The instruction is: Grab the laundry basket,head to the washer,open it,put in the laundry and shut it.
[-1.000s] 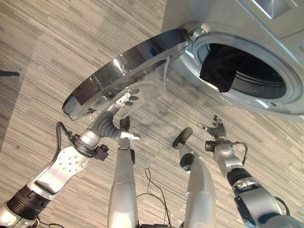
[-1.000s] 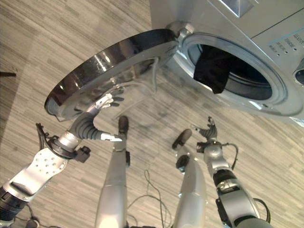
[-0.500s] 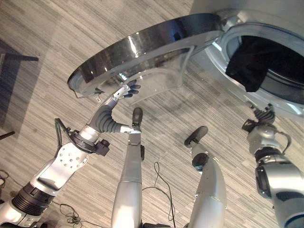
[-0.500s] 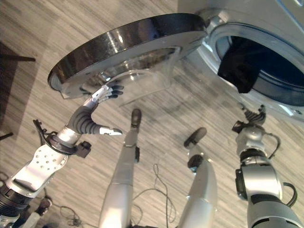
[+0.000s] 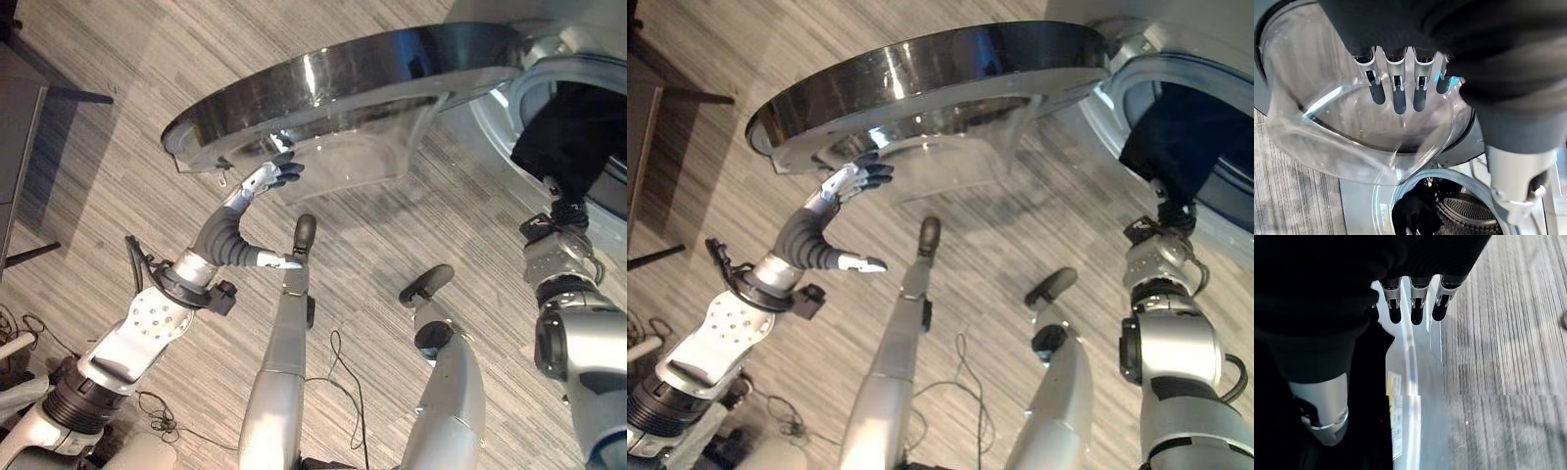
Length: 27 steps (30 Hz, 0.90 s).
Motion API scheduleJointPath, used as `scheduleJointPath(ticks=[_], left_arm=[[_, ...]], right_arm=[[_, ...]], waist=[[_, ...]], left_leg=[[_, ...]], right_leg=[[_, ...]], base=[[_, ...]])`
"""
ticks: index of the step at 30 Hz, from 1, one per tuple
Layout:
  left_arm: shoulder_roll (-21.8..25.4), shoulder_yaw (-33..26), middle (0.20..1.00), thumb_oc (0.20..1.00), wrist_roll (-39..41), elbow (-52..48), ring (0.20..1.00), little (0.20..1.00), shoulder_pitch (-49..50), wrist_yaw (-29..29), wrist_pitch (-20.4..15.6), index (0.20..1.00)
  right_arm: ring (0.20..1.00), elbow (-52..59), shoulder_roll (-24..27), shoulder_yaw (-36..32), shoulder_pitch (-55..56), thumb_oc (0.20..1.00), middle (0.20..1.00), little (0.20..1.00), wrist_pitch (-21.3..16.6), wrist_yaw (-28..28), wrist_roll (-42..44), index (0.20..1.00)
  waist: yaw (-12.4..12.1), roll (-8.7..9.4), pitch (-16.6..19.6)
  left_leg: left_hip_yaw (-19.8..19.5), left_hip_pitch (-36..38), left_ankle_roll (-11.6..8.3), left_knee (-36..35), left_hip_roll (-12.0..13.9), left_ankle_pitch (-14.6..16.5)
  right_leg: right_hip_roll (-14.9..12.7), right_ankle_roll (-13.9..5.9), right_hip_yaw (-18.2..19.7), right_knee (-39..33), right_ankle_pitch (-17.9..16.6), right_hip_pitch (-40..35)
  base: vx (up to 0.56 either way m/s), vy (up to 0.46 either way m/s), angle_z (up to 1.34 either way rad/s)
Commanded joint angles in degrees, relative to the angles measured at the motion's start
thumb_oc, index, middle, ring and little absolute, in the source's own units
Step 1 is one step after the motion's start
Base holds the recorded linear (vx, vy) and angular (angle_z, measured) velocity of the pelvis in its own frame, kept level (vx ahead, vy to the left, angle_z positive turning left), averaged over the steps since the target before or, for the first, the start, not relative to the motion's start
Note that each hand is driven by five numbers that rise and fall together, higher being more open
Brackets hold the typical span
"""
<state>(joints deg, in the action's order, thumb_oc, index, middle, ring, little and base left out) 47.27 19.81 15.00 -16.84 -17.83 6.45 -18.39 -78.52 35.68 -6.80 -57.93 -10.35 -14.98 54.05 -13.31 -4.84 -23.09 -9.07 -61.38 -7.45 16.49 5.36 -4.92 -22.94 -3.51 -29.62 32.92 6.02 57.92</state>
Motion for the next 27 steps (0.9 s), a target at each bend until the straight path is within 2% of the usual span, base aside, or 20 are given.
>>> scheduleJointPath(ticks=[1,2,3,6,7,8,13,20,23,25,27], left_arm=[[-3.0,0.7,1.000,1.000,2.3,-3.0,1.000,1.000,1.1,0.2,-3.6,1.000],[-2.9,0.9,1.000,1.000,2.2,-3.0,1.000,1.000,1.2,0.3,-3.6,1.000],[-3.0,1.0,1.000,1.000,2.2,-3.0,1.000,1.000,1.0,0.3,-3.6,1.000],[-2.8,1.6,1.000,1.000,2.0,-2.8,1.000,1.000,0.5,0.1,-3.4,1.000],[-2.5,2.0,1.000,1.000,2.2,-3.0,1.000,1.000,0.4,-0.1,-3.3,1.000],[-2.3,2.1,1.000,1.000,2.3,-3.0,1.000,1.000,0.2,-0.1,-3.2,1.000],[-1.9,2.9,1.000,1.000,2.3,-2.6,1.000,1.000,-0.2,-0.4,-2.9,1.000],[-1.5,4.4,1.000,1.000,2.4,-2.4,1.000,1.000,-1.1,-1.6,-1.9,1.000],[-0.6,6.1,1.000,1.000,2.5,-2.5,1.000,1.000,-1.8,-2.6,-1.0,1.000],[-0.3,6.2,1.000,1.000,2.7,-2.6,1.000,1.000,-1.8,-2.9,-0.8,1.000],[0.1,7.5,1.000,1.000,3.5,-2.7,1.000,1.000,-1.4,-3.7,-0.1,1.000]], right_arm=[[0.827,2.2,3.5,3.1,-3.9,0.827,0.827,0.827,-6.3,2.4,6.8,0.827],[0.777,2.0,3.8,3.1,-4.5,0.777,0.777,0.777,-6.4,2.5,7.6,0.777],[0.589,1.7,3.9,3.2,-4.7,0.589,0.589,0.589,-6.4,2.7,7.9,0.589],[0.558,1.2,4.4,3.7,-6.6,0.558,0.558,0.558,-6.5,3.9,11.1,0.558],[0.322,1.4,4.4,4.4,-7.9,0.322,0.322,0.322,-6.7,4.2,12.1,0.322],[0.200,1.4,4.4,4.6,-8.3,0.200,0.200,0.200,-6.5,4.5,12.5,0.200],[0.200,-0.1,4.1,7.7,-10.9,0.200,0.200,0.200,-5.0,5.4,12.6,0.200],[0.200,0.9,0.0,9.9,-12.2,0.200,0.200,0.200,-3.3,8.1,15.6,0.200],[0.200,0.3,-0.1,11.7,-14.0,0.200,0.200,0.200,-1.1,8.5,16.5,0.200],[0.200,-0.2,0.1,12.6,-15.1,0.200,0.200,0.200,-0.3,8.8,16.5,0.200],[0.200,-0.1,2.6,13.9,-17.7,0.200,0.200,0.200,-0.1,8.7,16.8,0.200]], waist=[[-0.5,-1.37,3.8],[-0.6,-1.36,3.8],[-0.6,-1.38,3.8],[-0.8,-1.23,3.8],[-0.9,-1.02,3.8],[-0.8,-0.92,3.8],[-0.7,-0.24,3.8],[-0.2,1.57,3.6],[0.3,3.48,4.3],[0.3,3.91,4.1],[0.7,5.47,4.7]], left_leg=[[4.1,-1.0,1.79,0.0,-0.8,6.3],[4.2,-1.0,1.75,-0.1,-0.8,6.3],[4.2,-1.1,1.74,-0.1,-0.8,6.3],[4.1,-1.0,1.65,-0.2,-0.6,6.3],[4.0,-0.9,1.58,-0.1,-0.6,6.3],[4.0,-0.8,1.55,0.0,-0.5,6.4],[4.1,0.0,1.47,0.2,-0.4,6.7],[4.6,3.0,1.66,0.9,0.3,7.5],[4.8,5.7,1.76,0.7,0.8,7.8],[4.9,6.6,1.77,0.4,0.9,7.8],[4.9,9.0,1.67,0.0,1.2,8.0]], right_leg=[[3.0,-3.22,3.4,-5.6,3.4,-0.6],[3.0,-3.30,3.4,-5.6,3.5,-0.5],[3.0,-3.31,3.4,-5.5,3.5,-0.4],[2.8,-3.46,3.1,-5.4,3.5,-0.5],[2.8,-3.46,3.0,-5.2,3.5,-0.7],[2.7,-3.48,2.9,-5.3,3.5,-0.9],[2.8,-3.52,2.6,-5.1,3.4,-1.8],[3.2,-3.53,1.9,-6.2,2.7,-5.4],[3.8,-3.63,1.2,-8.2,1.9,-8.4],[4.1,-3.66,1.2,-9.0,1.6,-9.5],[4.7,-3.77,0.8,-10.6,1.3,-12.1]], base=[[0.03,0.004,0.07],[0.02,0.001,0.06],[0.02,-0.009,0.07],[0.01,-0.015,0.06],[0.00,-0.012,0.03],[0.00,0.000,0.00],[0.00,0.000,0.00],[0.00,0.000,0.00],[0.01,-0.003,-0.03],[0.02,-0.014,-0.08],[0.03,-0.031,-0.07]])
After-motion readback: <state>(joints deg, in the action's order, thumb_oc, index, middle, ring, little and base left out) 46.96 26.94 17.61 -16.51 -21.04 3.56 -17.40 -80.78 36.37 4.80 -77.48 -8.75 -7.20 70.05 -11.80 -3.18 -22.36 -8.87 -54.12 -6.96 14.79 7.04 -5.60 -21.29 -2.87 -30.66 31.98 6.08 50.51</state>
